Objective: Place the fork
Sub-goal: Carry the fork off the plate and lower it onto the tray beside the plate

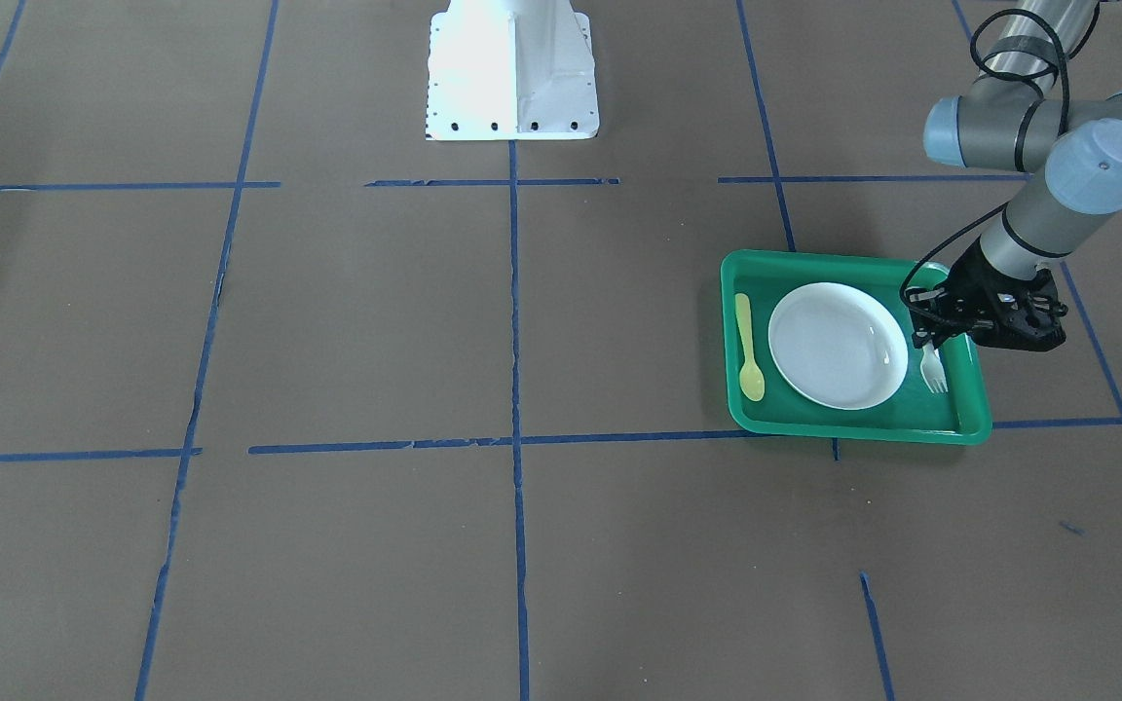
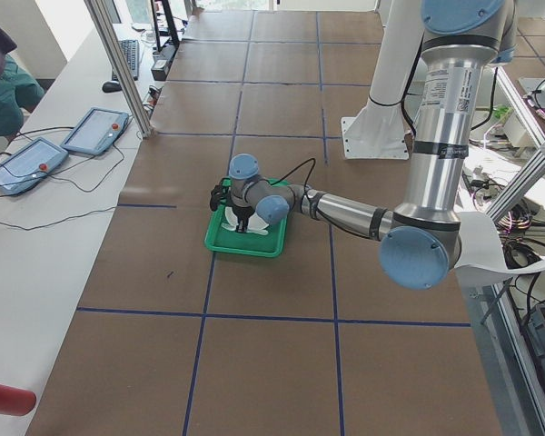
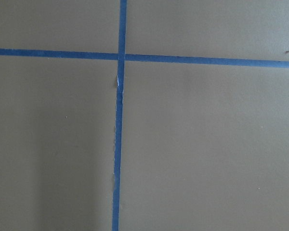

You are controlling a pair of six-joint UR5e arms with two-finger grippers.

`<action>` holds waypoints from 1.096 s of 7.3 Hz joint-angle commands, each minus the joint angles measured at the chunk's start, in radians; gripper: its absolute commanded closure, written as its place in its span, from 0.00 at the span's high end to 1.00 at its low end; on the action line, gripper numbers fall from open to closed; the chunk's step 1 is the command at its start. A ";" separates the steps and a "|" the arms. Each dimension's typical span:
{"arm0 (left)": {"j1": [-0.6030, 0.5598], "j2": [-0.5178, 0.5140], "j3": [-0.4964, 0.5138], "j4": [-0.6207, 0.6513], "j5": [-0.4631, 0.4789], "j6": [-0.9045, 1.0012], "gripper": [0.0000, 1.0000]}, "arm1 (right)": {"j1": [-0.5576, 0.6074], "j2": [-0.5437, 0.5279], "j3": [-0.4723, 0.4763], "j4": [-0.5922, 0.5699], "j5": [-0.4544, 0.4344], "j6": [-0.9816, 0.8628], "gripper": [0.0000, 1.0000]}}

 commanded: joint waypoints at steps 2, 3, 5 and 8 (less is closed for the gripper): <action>0.005 0.006 0.027 -0.023 0.005 0.024 0.99 | 0.000 0.000 0.001 0.000 0.000 0.000 1.00; 0.003 0.006 0.031 -0.023 0.006 0.045 1.00 | 0.000 0.000 0.001 0.000 0.000 0.001 1.00; -0.027 -0.002 0.012 -0.022 -0.003 0.050 1.00 | 0.000 0.000 -0.001 0.000 0.000 0.000 1.00; -0.124 0.030 -0.119 0.064 -0.035 0.213 1.00 | 0.000 0.000 0.001 0.000 0.000 0.000 1.00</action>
